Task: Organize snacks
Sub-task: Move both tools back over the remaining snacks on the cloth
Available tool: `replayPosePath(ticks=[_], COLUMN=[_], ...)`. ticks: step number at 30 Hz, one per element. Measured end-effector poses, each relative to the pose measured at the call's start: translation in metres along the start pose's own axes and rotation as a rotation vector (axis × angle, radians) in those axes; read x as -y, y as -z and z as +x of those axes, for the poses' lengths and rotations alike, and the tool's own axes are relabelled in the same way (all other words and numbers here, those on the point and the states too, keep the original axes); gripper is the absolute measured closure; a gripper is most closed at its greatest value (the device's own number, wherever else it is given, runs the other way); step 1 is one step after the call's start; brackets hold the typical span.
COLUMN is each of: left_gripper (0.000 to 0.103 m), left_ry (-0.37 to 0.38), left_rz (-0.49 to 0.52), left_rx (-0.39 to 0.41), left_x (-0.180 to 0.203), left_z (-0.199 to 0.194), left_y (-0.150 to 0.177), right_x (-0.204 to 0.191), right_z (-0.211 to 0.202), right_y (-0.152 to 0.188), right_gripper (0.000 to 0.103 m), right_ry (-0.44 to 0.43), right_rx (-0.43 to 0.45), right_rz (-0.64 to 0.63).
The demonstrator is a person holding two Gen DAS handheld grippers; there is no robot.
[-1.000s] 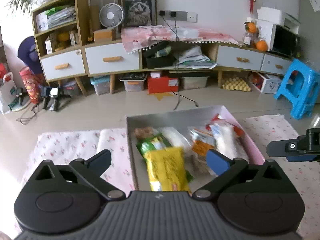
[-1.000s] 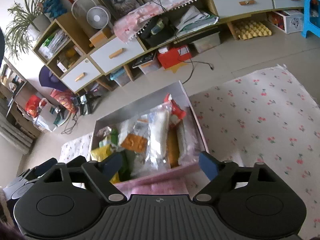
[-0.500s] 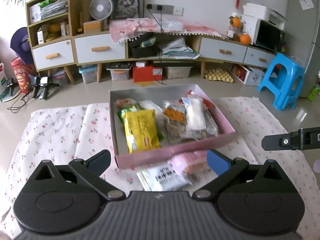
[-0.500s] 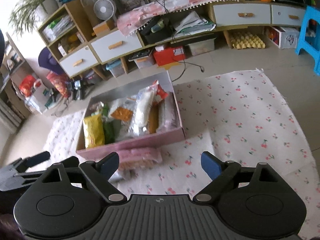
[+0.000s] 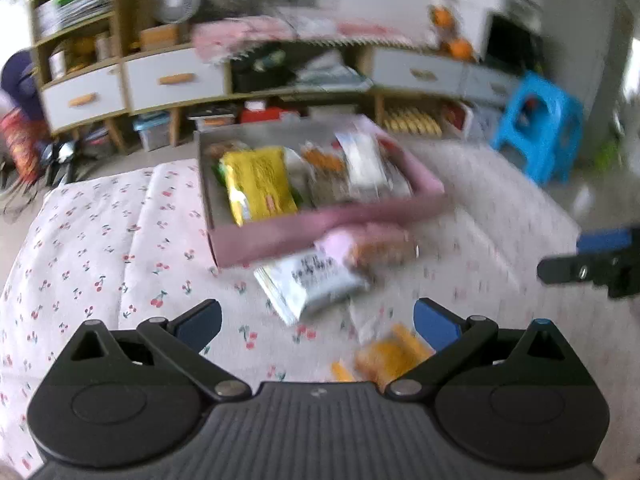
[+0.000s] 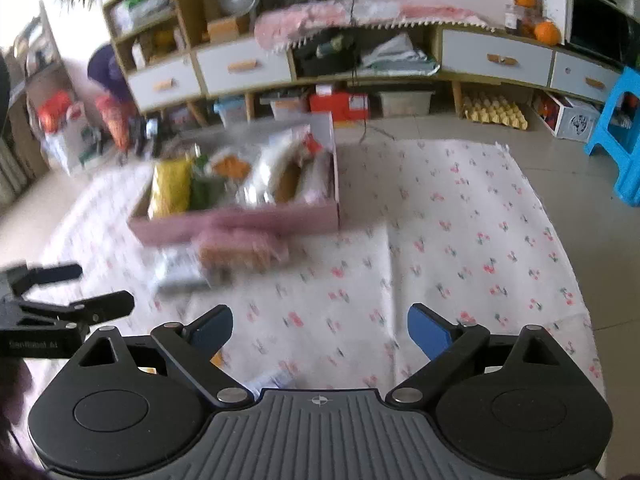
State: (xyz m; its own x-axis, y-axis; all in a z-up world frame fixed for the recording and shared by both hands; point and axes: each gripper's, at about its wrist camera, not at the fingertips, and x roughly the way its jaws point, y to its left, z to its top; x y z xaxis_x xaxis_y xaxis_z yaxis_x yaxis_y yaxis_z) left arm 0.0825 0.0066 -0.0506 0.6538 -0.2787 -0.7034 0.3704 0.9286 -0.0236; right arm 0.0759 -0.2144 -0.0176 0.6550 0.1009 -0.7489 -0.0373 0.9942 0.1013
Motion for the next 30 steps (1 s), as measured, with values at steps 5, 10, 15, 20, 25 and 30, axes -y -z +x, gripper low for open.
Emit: replayPosePath(ticks=[5, 10, 15, 20, 25, 30], left_gripper=[0.001, 0.001, 0.001, 0.001, 0.0, 0.0], left_ry=[0.044, 0.107, 0.152, 0.163, 0.193, 0.209], left_rz=[0.197, 0.288, 0.349, 0.387, 0.346, 0.339], left_rx=[-0.023, -0.06, -0.087, -0.114, -0.122, -0.104], left_x=[0.012, 0.018, 0.024, 0.029, 0.022, 0.02], left_z=[0.003, 0.009, 0.016, 0.023, 0.028, 0.033], left_y=[0.02, 0.035, 0.044, 0.051, 0.05, 0.047], right_x=[0.003, -0.003, -0.021, -0.031, -0.027, -0.017], right_z=[0.005, 0.01, 0.014, 0.026, 0.041, 0.046], right_y=[0.017, 0.035, 0.05, 0.064, 0.074, 0.075], right_gripper=[0.007, 0.007, 0.007, 0.007, 0.002, 0.0], right_ry=[0.003, -0.028, -0.105, -0.127, -0.114, -0.131], right_rx=[-0.036, -0.068, -0.105, -0.157, -0.199, -0.181], right_rz=[-0.12, -0.233, -0.345, -0.398, -0.392, -0.353])
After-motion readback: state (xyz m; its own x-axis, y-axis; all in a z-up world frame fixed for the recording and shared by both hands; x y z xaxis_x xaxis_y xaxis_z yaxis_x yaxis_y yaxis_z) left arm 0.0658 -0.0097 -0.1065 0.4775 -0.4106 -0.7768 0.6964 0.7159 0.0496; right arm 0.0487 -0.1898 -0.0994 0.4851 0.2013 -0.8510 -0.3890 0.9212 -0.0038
